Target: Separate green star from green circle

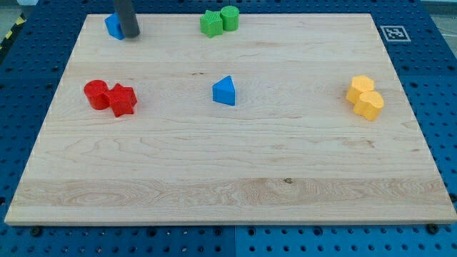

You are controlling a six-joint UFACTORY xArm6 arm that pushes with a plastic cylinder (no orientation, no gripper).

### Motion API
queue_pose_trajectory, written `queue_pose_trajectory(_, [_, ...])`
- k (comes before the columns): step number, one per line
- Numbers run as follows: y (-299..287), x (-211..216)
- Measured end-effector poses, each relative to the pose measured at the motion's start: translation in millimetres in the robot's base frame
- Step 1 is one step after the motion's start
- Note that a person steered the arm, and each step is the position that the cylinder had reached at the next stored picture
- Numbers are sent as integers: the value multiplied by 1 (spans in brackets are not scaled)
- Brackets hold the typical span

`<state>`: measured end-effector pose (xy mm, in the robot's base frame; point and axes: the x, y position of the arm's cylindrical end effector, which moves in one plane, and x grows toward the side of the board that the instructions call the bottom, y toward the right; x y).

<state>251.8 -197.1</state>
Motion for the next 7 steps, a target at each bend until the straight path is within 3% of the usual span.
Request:
queue_pose_trajectory(3, [-12,3])
queue_pose_trajectory(5, [28,-3])
queue_pose_trajectory(6, [36,-44])
queue_pose_trajectory(7, [63,-54])
